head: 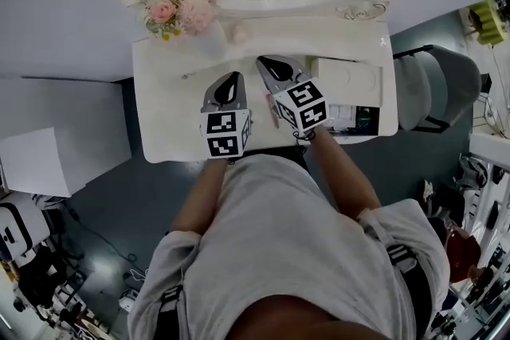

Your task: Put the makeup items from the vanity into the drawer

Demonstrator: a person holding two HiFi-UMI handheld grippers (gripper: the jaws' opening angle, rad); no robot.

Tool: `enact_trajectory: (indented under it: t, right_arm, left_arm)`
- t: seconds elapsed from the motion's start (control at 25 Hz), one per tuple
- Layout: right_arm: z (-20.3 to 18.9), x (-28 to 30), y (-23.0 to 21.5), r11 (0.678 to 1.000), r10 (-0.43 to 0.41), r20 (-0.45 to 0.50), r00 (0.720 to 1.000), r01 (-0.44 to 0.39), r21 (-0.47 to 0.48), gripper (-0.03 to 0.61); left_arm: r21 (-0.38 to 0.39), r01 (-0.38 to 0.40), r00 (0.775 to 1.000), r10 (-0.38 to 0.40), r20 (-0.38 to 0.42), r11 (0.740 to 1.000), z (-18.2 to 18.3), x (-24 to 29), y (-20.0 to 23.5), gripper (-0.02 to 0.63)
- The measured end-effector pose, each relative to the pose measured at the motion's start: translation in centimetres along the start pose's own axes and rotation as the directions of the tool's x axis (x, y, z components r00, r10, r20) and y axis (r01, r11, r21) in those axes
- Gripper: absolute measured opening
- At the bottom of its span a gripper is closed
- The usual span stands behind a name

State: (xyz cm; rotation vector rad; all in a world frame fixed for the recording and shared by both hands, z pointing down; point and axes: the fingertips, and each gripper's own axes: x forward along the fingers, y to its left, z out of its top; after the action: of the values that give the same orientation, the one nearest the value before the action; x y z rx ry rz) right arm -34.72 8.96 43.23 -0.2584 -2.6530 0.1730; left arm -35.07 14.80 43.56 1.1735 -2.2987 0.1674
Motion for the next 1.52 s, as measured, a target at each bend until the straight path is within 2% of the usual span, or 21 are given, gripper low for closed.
enact_trajectory:
  t: [0.28, 0.48, 0.84, 1.12, 1.52]
  right_arm:
    - [0.0, 4.0, -1.5, 1.0, -0.021, -0.028, 0.999, 0.022, 0.019, 0.002]
    - [-0.5, 7.3, -2.3, 0.999, -0.039, -0.067, 0.997, 0.041, 0.035, 0.091]
    - [-2.2, 11.3, -4.0, 0.989, -0.132, -0.154, 0.979, 0.141, 0.048, 0.216]
    - [-2.9, 12.4, -4.4, 0.988, -0.142, -0.172, 0.975, 0.151, 0.042, 0.175]
    - [-1.7, 9.5, -4.4, 0.986, -0.16, -0.116, 0.98, 0.164, 0.023, 0.153]
  left_arm:
    - [-0.013, 0.008, 1.0, -0.008, -0.028, 1.0, -0.6, 1.1, 2.2, 0.003]
    - [-0.013, 0.015, 0.999, -0.016, -0.05, 1.0, -1.1, 1.6, 4.0, 0.003]
    - [-0.044, 0.033, 0.997, -0.036, -0.075, 0.998, -2.3, 1.7, 6.5, 0.003]
    - [-0.041, 0.038, 0.996, -0.042, -0.084, 0.998, -2.6, 1.9, 7.3, 0.003]
    - [-0.035, 0.061, 0.996, -0.063, -0.059, 0.998, -1.9, 1.9, 5.5, 0.003]
